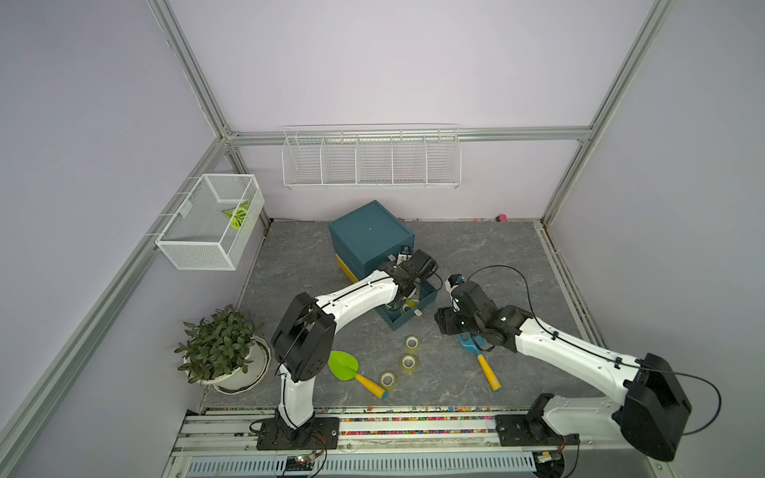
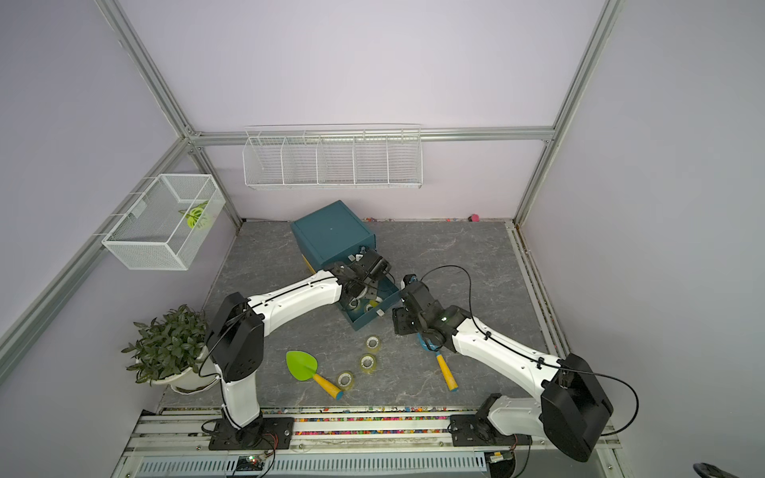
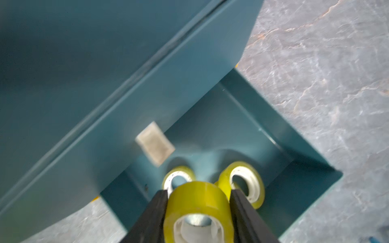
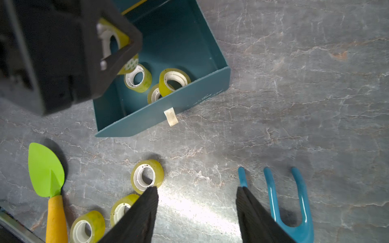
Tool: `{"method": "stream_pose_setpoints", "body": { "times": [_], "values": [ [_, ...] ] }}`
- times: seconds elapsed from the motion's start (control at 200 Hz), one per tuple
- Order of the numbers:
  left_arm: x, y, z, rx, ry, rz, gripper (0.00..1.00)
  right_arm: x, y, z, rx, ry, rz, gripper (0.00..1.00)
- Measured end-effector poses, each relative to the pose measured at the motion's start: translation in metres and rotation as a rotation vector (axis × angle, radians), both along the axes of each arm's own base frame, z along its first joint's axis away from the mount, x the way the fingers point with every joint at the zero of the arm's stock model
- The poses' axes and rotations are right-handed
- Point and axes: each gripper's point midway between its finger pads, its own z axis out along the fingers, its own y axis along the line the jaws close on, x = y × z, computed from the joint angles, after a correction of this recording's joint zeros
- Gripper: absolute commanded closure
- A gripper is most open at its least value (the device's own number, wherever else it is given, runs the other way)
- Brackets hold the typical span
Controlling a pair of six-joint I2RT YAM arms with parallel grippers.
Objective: Place the transparent tape into the drawer according to color
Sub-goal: Place the tape in the drawer, then pick up the tape at the center of the board.
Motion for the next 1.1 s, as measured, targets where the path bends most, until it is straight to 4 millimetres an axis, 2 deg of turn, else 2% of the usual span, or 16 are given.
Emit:
{"method": "stream_pose_setpoints", "body": {
  "times": [0.14,0.305,0.41,0.565,0.64,0.785,1.1],
  "values": [
    [0.002,-0.005,-0.004,-0.011,0.014,-0.005,0.3,-0.004,0.002,-0.004,0.013,0.02,0.013,0.35],
    [0.0,-0.006,0.007,-0.036,0.01,-0.017,0.2,-0.008,0.004,-0.007,0.023,0.038,0.028,0.35],
    [-0.003,-0.005,0.027,-0.076,-0.012,-0.021,0.12,-0.011,0.005,-0.009,0.026,0.048,0.036,0.35],
    [-0.018,0.005,0.071,-0.155,-0.068,-0.032,0.0,-0.014,0.008,-0.009,0.035,0.057,0.052,0.35],
    [-0.029,0.011,0.091,-0.192,-0.097,-0.042,0.0,-0.017,0.012,-0.01,0.037,0.06,0.07,0.35],
    [-0.054,0.031,0.118,-0.25,-0.135,-0.053,0.0,-0.028,0.022,-0.015,0.025,0.076,0.136,0.35],
    [-0.094,0.098,0.129,-0.259,-0.226,-0.006,0.0,-0.076,0.065,-0.048,-0.092,0.185,0.417,0.34]
  ]
}}
